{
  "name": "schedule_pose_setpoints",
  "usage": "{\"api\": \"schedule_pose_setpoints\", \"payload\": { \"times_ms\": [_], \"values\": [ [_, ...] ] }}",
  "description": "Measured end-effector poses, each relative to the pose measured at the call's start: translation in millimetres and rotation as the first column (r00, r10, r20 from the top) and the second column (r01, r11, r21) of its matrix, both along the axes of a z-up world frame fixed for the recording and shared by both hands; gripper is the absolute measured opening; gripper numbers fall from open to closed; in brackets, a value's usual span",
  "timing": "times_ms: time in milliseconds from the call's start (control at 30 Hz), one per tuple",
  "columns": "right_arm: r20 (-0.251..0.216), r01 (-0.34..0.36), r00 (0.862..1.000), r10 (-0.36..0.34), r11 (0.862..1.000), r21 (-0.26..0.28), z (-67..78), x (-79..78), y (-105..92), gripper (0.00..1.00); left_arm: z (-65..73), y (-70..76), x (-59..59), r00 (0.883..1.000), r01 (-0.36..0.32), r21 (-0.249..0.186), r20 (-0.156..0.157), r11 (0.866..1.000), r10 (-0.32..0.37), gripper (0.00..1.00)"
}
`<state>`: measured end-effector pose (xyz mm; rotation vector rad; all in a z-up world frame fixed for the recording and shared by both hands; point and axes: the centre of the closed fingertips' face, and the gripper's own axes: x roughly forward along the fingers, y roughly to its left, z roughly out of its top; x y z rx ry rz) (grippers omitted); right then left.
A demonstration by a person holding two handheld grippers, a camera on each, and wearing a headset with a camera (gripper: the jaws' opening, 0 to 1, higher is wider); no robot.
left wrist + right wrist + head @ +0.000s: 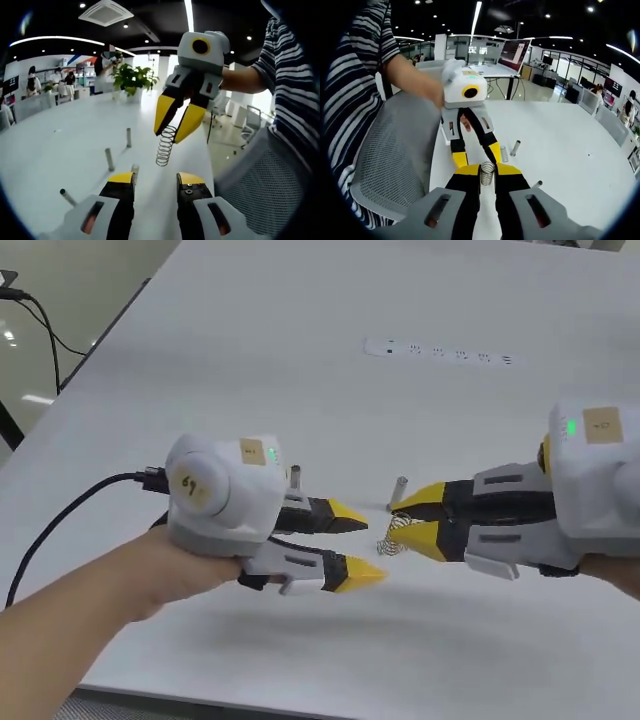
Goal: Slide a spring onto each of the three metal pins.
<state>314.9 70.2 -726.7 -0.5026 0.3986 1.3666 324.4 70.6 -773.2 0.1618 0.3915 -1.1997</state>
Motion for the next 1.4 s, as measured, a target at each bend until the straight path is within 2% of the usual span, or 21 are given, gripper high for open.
{"api": "schedule_pose_setpoints", "payload": {
  "times_ms": [200, 300, 633, 933, 1267, 1400],
  "values": [
    [0.007, 0.028, 1.000, -0.028, 1.000, -0.005, -3.9, 7.6, -6.1, 0.07, 0.6, 15.2, 4.9, 0.999, -0.049, -0.001, -0.001, 0.999, 0.049, 0.32],
    [0.013, 0.038, 0.999, -0.038, 0.999, -0.011, -5.3, 9.5, -8.2, 0.07, 4.1, 22.0, 6.8, 0.997, -0.076, -0.021, -0.003, 0.997, 0.076, 0.37],
    [0.041, 0.076, 0.996, -0.074, 0.997, -0.032, -10.3, 17.2, -15.6, 0.07, 1.8, 45.7, 12.9, 0.989, -0.147, -0.002, 0.003, 0.989, 0.147, 0.47],
    [0.066, 0.115, 0.991, -0.113, 0.992, -0.041, -12.8, 27.0, -25.1, 0.07, -3.5, 68.6, 20.1, 0.973, -0.232, 0.011, 0.001, 0.973, 0.232, 0.64],
    [0.080, 0.152, 0.986, -0.149, 0.988, -0.039, -13.6, 30.4, -33.6, 0.07, -5.9, 85.4, 24.9, 0.959, -0.283, 0.007, -0.018, 0.959, 0.283, 0.81],
    [0.094, 0.185, 0.979, -0.180, 0.982, -0.049, -15.4, 36.3, -41.3, 0.07, -7.5, 91.4, 26.5, 0.954, -0.298, 0.008, -0.028, 0.954, 0.299, 0.87]
  ]
}}
